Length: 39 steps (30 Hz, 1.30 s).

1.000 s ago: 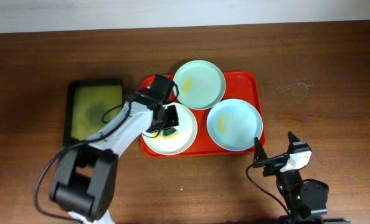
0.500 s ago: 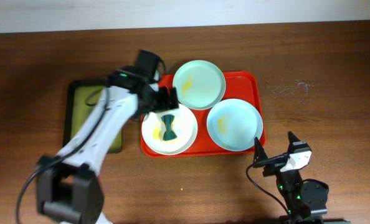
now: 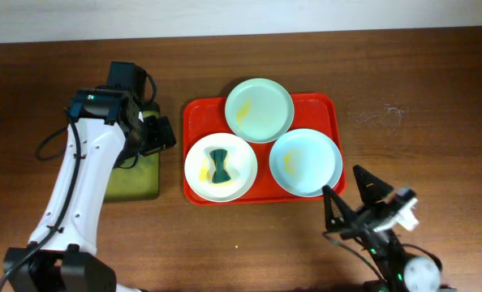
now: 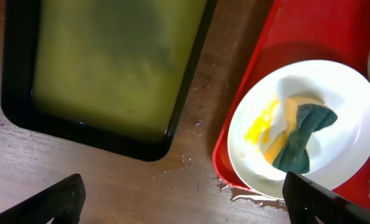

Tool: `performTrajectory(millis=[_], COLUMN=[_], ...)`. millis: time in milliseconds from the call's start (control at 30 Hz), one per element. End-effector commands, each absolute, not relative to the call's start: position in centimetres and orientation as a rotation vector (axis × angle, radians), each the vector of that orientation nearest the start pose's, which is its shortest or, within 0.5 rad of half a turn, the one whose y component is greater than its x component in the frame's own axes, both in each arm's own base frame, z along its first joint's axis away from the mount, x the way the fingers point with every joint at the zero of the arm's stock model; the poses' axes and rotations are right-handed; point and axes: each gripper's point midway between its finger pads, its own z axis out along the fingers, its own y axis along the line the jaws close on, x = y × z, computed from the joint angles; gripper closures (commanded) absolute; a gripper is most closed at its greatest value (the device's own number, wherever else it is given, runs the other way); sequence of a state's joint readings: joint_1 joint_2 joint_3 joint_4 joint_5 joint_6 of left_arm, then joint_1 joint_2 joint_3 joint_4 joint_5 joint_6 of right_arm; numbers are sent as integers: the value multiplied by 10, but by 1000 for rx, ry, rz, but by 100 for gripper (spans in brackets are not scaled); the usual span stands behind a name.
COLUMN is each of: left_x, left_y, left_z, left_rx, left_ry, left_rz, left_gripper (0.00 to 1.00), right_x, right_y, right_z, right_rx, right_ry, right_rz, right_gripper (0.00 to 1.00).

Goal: Clean dirty plates on tray and stack at the side
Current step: 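Move the sponge over the white plate with the left gripper, then grip the white plate rim with the right gripper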

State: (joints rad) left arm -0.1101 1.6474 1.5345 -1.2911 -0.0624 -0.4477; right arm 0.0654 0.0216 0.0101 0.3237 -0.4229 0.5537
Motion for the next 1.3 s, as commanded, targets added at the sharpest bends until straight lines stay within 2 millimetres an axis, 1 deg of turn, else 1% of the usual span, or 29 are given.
performTrajectory(millis=[0,33,67,100,133,167,233,267,300,333,367,400,433,467,500,533,600,667,700,733,767,833,867,900,933,967,1100,1200,1267], left_x=[330,330,330,329,328,326,324,324,324,324,323,323,323,323,324,325,325,325,325,325,325,325,325,325,325,325,325,326,326], left_y=[-23,-23,-23,-23,-22,-23,-22,-22,-22,-22,-22,-22,-22,-23,-23,-24,-24,-24,-24,-24,-24,-24,-24,-24,-24,-24,-24,-24,-24], left_z=[164,164,164,164,164,164,163,163,163,163,163,163,163,163,163,163,163,163,163,163,163,163,163,163,163,163,163,163,163], left_rx=[-486,-486,-485,-485,-486,-486,-487,-487,-487,-487,-487,-487,-488,-488,-487,-487,-487,-487,-487,-487,-487,-487,-487,-487,-488,-487,-487,-487,-487], left_ry=[2932,2932,2933,2936,2941,2948,2956,2956,2957,2959,2961,2962,2962,2960,2957,2955,2955,2956,2956,2956,2956,2956,2955,2955,2955,2956,2955,2953,2952], left_rz=[51,51,52,54,55,54,58,58,58,59,59,59,59,57,50,45,45,45,45,45,45,45,44,45,44,45,44,43,43], left_gripper=[0,1,1,1,1,1,1,1,1,0,1,1,1,0,0,1,0,0,0,1,1,1,0,0,1,0,1,1,1], right_x=[161,154,151,154,163,172,195,205,213,222,224,232,243,257,270,288,318,339,348,356,361,371,373,374,373,374,371,373,370], right_y=[90,85,83,84,84,85,86,91,100,115,129,142,153,161,164,167,168,171,174,178,186,191,198,213,229,237,243,232,232], right_z=[337,356,371,386,392,393,382,377,377,380,377,374,368,350,331,296,232,178,154,133,114,79,69,63,62,61,59,51,44], right_rx=[-163,-150,-150,-164,-167,-175,-175,-172,-181,-207,-248,-289,-339,-364,-345,-290,-127,-23,1,-2,-19,-16,-33,-108,-211,-251,-278,-219,-224], right_ry=[955,911,912,985,1111,1249,1620,1784,1899,1976,2041,2079,2096,2152,2222,2355,2574,2694,2729,2748,2774,2818,2831,2831,2814,2800,2792,2800,2817], right_rz=[934,918,889,819,748,686,617,639,709,825,942,1058,1145,1159,1125,1026,769,495,391,323,304,284,324,415,507,543,514,393,390], right_gripper=[1,1,1,2,1,1,1,1,1,1,1,2,9,27,55,66,70,70,67,61,58,62,64,66,66,66,66,66,66])
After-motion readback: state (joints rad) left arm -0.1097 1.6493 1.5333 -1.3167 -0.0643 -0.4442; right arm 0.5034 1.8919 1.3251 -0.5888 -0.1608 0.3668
